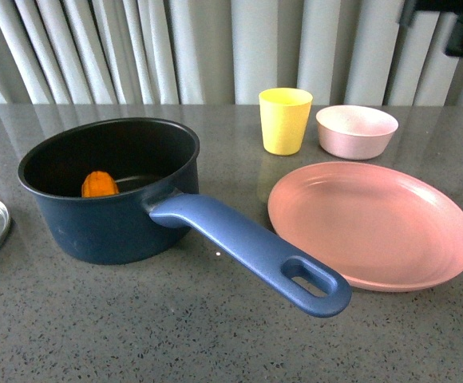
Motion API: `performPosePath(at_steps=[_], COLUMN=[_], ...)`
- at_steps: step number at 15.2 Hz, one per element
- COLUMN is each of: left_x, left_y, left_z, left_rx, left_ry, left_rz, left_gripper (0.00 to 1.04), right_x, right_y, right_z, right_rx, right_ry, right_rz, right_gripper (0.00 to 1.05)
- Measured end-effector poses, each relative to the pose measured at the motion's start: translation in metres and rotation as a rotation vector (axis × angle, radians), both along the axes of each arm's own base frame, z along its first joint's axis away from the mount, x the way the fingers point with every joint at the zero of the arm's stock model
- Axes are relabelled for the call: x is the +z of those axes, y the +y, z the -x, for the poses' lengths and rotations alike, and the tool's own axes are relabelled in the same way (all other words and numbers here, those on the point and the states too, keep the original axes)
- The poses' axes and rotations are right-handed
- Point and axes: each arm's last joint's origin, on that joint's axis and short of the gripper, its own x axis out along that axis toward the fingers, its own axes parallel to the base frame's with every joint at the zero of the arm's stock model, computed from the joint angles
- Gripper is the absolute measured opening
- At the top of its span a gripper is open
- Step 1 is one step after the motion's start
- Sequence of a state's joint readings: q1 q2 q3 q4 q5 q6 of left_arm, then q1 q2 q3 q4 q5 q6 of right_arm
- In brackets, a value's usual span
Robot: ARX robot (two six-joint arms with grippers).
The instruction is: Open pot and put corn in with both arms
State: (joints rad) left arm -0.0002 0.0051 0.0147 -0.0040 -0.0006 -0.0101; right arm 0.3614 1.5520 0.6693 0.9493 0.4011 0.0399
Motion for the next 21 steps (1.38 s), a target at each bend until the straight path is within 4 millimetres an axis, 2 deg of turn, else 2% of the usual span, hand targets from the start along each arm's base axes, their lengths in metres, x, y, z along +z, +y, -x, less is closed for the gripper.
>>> performPosePath(at_steps=[4, 6, 8, 10, 16, 17, 19, 21], left_x=[0.000, 0.000, 0.000, 0.000, 0.000, 0.000, 0.000, 0.000], left_y=[0.000, 0.000, 0.000, 0.000, 0.000, 0.000, 0.000, 0.000], left_z=[0.000, 0.000, 0.000, 0.000, 0.000, 0.000, 0.000, 0.000], left_rx=[0.000, 0.000, 0.000, 0.000, 0.000, 0.000, 0.000, 0.000], left_ry=[0.000, 0.000, 0.000, 0.000, 0.000, 0.000, 0.000, 0.000], left_rz=[0.000, 0.000, 0.000, 0.000, 0.000, 0.000, 0.000, 0.000], left_gripper=[0.98, 0.98, 0.98, 0.98, 0.98, 0.98, 0.98, 0.98], right_x=[-0.016, -0.033, -0.035, -0.036, -0.049, -0.053, -0.065, -0.058], right_y=[-0.014, -0.031, -0.052, -0.058, -0.083, -0.085, -0.090, -0.101], right_z=[0.022, 0.044, 0.067, 0.075, 0.121, 0.127, 0.138, 0.147], right_rx=[0.029, 0.047, 0.031, 0.024, 0.032, 0.037, 0.047, 0.020], right_ry=[0.041, 0.083, 0.065, 0.059, 0.076, 0.041, 0.106, 0.066], right_rz=[0.030, 0.053, 0.051, 0.049, 0.057, 0.055, 0.060, 0.057], right_gripper=[0.17, 0.02, 0.02, 0.02, 0.02, 0.02, 0.02, 0.02])
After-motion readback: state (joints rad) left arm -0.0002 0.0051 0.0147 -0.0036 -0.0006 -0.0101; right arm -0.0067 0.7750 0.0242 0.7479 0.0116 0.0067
